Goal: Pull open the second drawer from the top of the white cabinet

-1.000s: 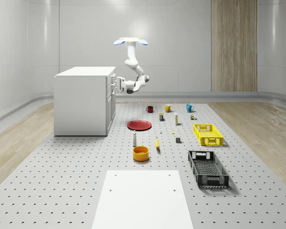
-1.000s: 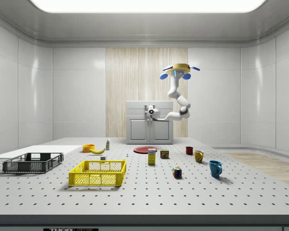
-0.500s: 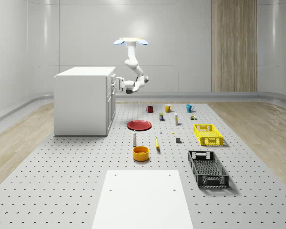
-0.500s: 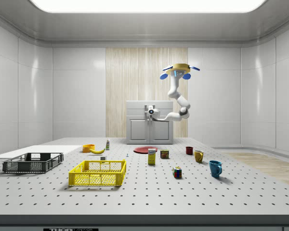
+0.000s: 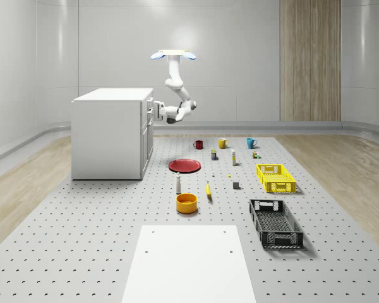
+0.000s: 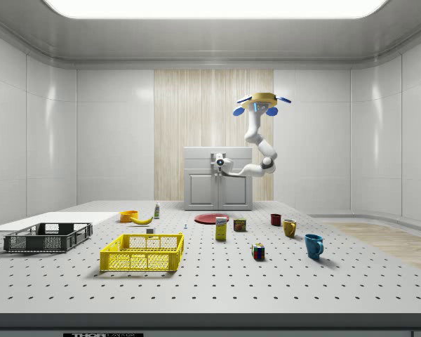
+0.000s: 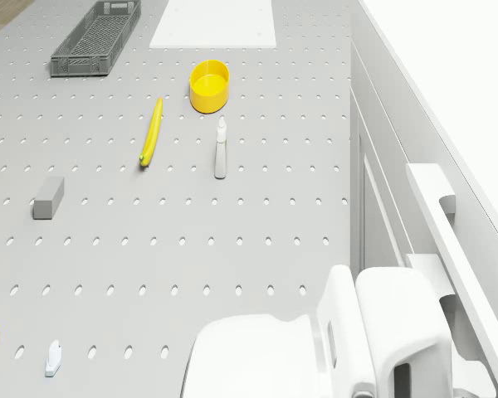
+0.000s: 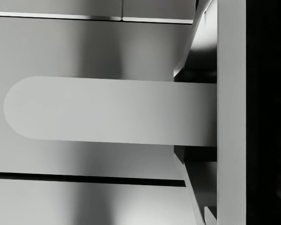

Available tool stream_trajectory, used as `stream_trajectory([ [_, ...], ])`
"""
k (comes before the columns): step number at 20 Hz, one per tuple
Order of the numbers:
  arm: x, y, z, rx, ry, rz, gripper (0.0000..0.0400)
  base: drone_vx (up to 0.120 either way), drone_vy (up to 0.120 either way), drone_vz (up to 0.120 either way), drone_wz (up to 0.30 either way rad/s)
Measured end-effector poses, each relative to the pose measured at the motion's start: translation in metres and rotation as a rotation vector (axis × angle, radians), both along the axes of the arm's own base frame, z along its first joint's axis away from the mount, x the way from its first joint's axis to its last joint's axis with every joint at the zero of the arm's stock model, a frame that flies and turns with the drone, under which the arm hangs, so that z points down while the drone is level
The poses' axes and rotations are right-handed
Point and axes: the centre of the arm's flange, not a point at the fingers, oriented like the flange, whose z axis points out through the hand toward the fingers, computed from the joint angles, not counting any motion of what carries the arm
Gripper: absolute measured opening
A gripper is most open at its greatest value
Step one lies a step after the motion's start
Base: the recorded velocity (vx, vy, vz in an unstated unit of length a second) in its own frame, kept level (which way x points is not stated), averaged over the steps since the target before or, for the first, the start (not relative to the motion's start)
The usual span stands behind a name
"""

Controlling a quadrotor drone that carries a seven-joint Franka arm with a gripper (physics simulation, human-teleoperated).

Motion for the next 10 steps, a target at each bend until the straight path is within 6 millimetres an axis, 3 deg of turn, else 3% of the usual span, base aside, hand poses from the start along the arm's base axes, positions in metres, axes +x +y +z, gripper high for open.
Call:
stream_trajectory([
  [3,-0.0011,-0.0023,0.0037,-0.012,0.039,0.002,0.0146,0.000,0.000,0.000,0.000],
  [7,0.0004,-0.0024,-0.0018,-0.002,-0.015,0.000,0.0124,0.000,0.000,0.000,0.000],
  [8,0.0003,-0.0028,0.0005,-0.004,0.026,0.000,0.0134,0.000,0.000,0.000,0.000],
  [9,-0.0019,-0.0066,0.0072,-0.022,0.032,0.001,0.0172,0.000,0.000,0.000,0.000],
  [10,-0.0019,-0.0094,0.0070,-0.023,0.032,0.001,0.0169,0.000,0.000,0.000,0.000],
])
